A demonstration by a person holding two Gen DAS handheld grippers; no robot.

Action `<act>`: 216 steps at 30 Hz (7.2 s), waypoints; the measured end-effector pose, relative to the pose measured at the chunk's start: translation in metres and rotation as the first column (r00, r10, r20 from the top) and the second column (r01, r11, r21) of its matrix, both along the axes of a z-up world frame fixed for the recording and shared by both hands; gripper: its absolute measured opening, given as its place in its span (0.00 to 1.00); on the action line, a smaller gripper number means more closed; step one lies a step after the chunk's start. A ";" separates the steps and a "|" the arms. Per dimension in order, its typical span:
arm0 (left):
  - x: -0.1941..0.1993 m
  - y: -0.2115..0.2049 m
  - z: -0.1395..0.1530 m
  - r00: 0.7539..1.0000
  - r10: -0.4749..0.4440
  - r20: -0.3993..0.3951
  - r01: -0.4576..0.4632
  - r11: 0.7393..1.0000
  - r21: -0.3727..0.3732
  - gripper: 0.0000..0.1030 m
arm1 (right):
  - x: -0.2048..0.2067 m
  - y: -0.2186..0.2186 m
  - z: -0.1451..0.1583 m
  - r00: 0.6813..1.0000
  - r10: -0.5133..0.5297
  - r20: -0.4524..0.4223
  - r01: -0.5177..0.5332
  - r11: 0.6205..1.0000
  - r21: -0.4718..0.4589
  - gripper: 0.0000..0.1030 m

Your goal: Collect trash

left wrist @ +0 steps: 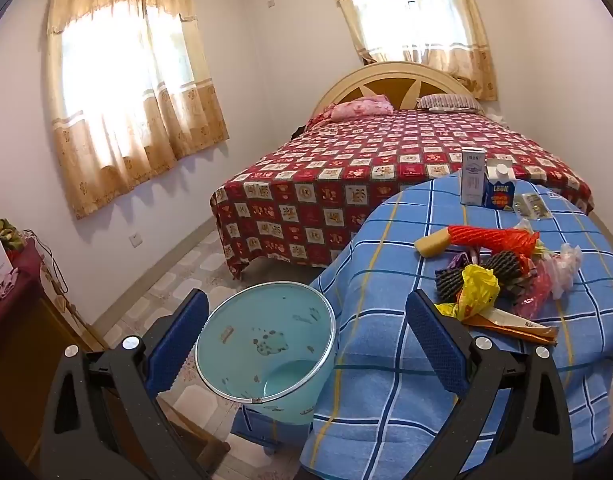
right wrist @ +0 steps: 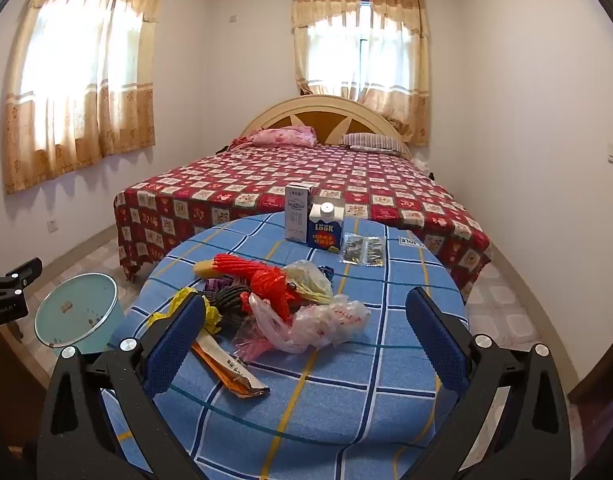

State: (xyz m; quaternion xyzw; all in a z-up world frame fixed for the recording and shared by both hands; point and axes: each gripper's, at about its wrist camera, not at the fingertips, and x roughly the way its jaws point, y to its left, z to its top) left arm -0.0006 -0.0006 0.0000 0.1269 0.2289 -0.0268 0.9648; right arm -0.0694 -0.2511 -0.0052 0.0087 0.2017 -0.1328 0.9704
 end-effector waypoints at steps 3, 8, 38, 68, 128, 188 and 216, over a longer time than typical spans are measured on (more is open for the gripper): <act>0.000 0.000 0.000 1.000 0.002 -0.003 -0.002 1.000 -0.003 0.94 | 0.000 -0.001 0.000 1.000 -0.001 -0.001 0.001 1.000 0.016 0.95; -0.002 0.003 0.001 1.000 0.007 -0.007 -0.007 1.000 -0.006 0.94 | 0.002 -0.002 -0.004 1.000 0.002 -0.006 -0.002 1.000 0.024 0.95; 0.009 0.010 0.002 1.000 0.016 -0.020 -0.016 1.000 -0.011 0.94 | 0.005 -0.002 -0.011 1.000 0.005 -0.022 -0.004 0.999 0.036 0.95; 0.008 0.014 0.005 0.999 0.027 -0.017 -0.027 1.000 -0.012 0.94 | 0.003 0.001 -0.014 1.000 0.007 -0.030 -0.006 0.999 0.039 0.95; 0.081 -0.106 -0.120 0.966 -0.137 -0.221 0.147 0.989 0.029 0.94 | 0.044 -0.090 -0.114 0.977 -0.155 -0.146 0.173 0.978 0.119 0.95; 0.089 -0.106 -0.105 0.931 -0.288 -0.223 0.283 0.958 -0.053 0.00 | 0.049 -0.105 -0.134 0.972 -0.160 -0.170 0.186 0.972 0.145 0.95; 0.083 -0.089 -0.086 0.925 -0.316 -0.210 0.310 0.949 -0.060 0.00 | 0.046 -0.115 -0.123 0.975 -0.169 -0.148 0.193 0.966 0.170 0.95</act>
